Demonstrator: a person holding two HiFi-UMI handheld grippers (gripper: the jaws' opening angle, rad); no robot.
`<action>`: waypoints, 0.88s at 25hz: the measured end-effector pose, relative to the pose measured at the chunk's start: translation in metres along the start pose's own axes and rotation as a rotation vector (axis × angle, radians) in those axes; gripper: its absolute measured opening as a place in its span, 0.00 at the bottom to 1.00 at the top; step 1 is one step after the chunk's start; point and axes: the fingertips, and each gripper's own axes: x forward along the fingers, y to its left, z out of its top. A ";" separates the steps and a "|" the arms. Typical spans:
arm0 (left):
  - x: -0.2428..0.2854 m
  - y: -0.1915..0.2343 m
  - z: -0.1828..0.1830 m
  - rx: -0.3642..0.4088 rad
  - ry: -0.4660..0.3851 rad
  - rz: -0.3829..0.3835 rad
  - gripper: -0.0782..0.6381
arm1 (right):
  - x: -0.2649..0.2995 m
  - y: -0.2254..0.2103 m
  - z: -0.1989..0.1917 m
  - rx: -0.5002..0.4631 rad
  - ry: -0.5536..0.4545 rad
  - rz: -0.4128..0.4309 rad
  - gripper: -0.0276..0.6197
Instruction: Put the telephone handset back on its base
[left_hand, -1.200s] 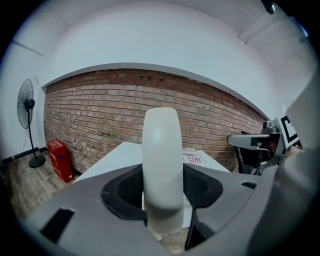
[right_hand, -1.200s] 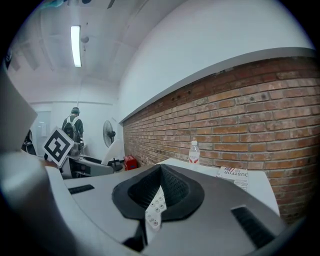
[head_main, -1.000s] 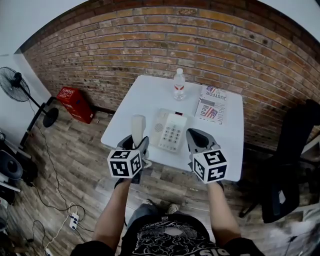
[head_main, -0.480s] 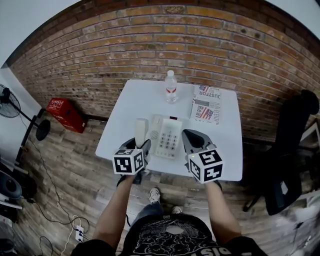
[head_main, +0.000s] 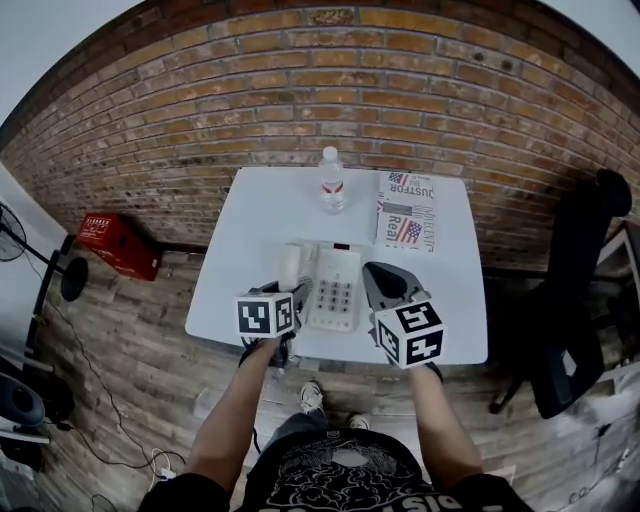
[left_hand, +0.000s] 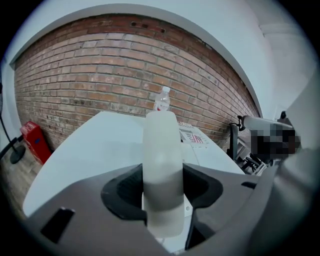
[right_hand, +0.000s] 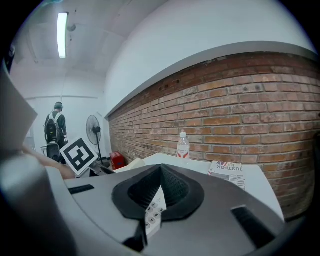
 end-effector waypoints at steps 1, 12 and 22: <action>0.004 0.001 0.000 -0.007 0.013 -0.006 0.41 | 0.002 -0.002 0.000 0.003 0.000 -0.006 0.05; 0.036 0.007 0.002 -0.038 0.151 -0.030 0.41 | 0.018 -0.001 -0.004 0.011 0.015 -0.021 0.05; 0.057 0.009 -0.003 -0.037 0.239 -0.004 0.41 | 0.021 -0.006 -0.009 0.012 0.025 -0.038 0.05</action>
